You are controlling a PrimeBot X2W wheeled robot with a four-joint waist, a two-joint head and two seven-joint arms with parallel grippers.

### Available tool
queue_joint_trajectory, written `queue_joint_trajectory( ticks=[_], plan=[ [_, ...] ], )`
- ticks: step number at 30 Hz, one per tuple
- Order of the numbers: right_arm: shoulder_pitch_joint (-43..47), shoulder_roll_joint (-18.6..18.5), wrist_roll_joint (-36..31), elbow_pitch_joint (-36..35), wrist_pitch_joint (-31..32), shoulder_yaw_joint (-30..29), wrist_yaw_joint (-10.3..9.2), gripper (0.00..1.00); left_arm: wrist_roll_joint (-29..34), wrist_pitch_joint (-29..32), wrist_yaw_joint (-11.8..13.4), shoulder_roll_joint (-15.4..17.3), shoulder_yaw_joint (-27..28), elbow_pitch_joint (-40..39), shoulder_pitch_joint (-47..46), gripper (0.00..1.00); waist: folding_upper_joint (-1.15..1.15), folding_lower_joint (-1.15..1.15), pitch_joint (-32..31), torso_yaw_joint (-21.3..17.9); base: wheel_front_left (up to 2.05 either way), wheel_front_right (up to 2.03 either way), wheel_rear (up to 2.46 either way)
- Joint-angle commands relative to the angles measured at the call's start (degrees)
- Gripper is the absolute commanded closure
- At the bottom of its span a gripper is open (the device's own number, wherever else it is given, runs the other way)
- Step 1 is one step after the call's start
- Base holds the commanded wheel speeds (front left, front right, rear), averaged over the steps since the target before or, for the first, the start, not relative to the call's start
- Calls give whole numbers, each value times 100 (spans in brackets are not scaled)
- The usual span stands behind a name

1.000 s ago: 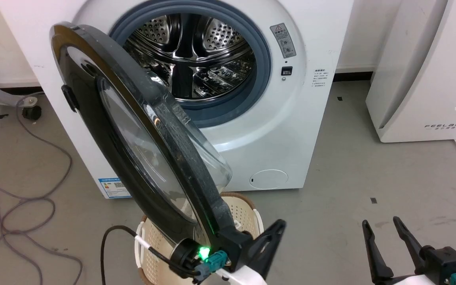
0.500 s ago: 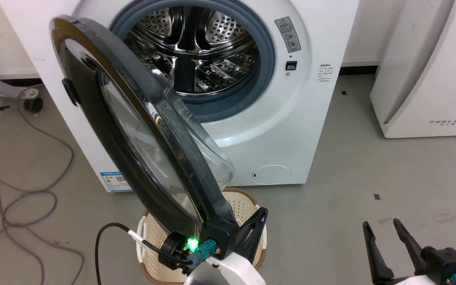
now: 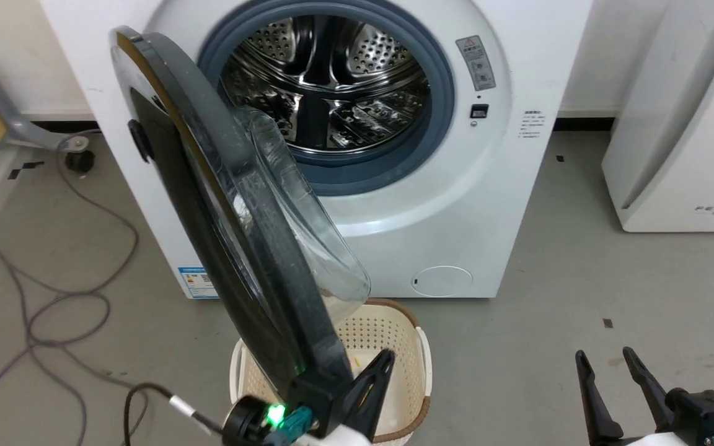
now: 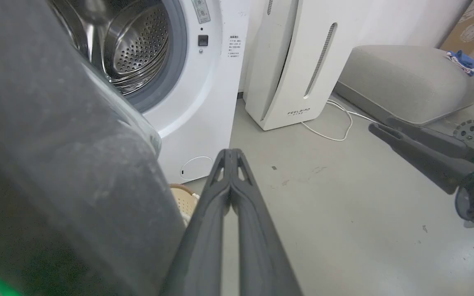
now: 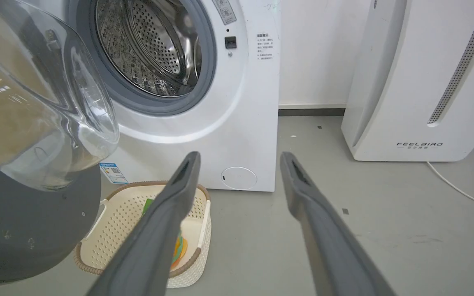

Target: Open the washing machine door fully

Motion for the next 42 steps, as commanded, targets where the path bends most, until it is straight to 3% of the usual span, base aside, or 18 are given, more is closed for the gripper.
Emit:
queue_joint_trajectory(
  ticks=[1,9,24,33,42],
  plan=[
    [74,23,25,16,15,-18,5,0,-38,26,53,78,69,-40,140,100,0,1,-10,43,0,0,0],
    [95,23,67,28,10,-72,5,0,-56,22,319,290,187,-485,696,100,0,1,-25,317,0,0,0],
    [102,23,84,15,16,-132,5,0,-30,-574,852,660,842,-1297,1469,100,0,1,-56,952,0,0,0],
    [71,23,60,-23,42,-109,5,0,-170,-845,1156,942,1628,-1360,1658,100,0,1,0,1166,0,0,0],
    [51,23,20,-67,88,-64,5,0,-561,-1271,1225,1265,2660,-921,1451,100,0,1,69,1143,0,0,0]
  ],
)
